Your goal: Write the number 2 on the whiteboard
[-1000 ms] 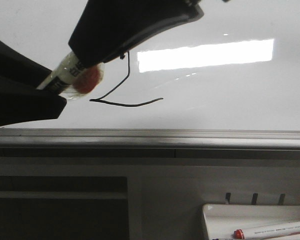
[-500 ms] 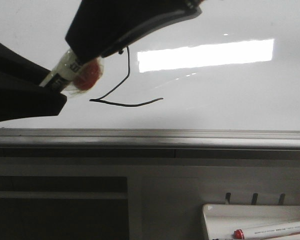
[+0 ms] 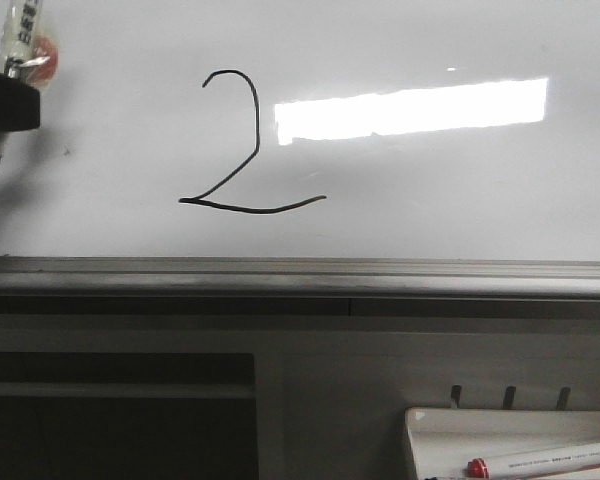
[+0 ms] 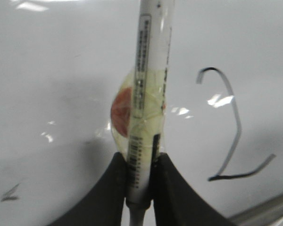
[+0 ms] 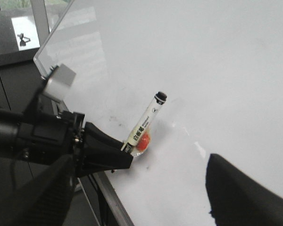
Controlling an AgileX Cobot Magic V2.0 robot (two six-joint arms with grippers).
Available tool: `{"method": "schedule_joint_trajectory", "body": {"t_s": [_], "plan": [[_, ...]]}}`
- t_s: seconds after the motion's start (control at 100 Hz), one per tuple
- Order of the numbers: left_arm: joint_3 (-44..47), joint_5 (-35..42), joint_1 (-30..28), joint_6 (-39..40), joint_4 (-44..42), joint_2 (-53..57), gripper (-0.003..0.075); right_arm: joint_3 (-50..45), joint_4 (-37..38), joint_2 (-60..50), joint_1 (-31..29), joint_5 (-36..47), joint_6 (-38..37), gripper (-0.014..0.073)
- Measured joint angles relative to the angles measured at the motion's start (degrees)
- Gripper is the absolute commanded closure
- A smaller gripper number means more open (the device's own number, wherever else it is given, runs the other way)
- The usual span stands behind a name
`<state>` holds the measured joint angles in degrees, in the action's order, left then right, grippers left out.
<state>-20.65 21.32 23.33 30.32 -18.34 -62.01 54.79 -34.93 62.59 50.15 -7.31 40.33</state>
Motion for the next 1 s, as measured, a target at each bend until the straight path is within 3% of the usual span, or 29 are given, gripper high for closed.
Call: {"method": "schedule_joint_trajectory", "body": {"t_s": [0.3, 0.61, 1.0], "plan": [[-3.4, 4.8, -0.8, 4.5, 2.5, -9.7, 0.0741, 0.0, 0.0, -2.1, 0.0, -0.4, 0.0, 0.0102], [-4.3, 5.5, -0.8, 5.5, 2.1, -10.6, 0.0741, 0.0, 0.0, -2.1, 0.0, -1.0, 0.0, 0.0102], [-8.3, -17.1, 0.4, 5.5, 2.4, -4.2, 0.0741, 0.0, 0.0, -2.1, 0.0, -1.2, 0.0, 0.0102]]}}
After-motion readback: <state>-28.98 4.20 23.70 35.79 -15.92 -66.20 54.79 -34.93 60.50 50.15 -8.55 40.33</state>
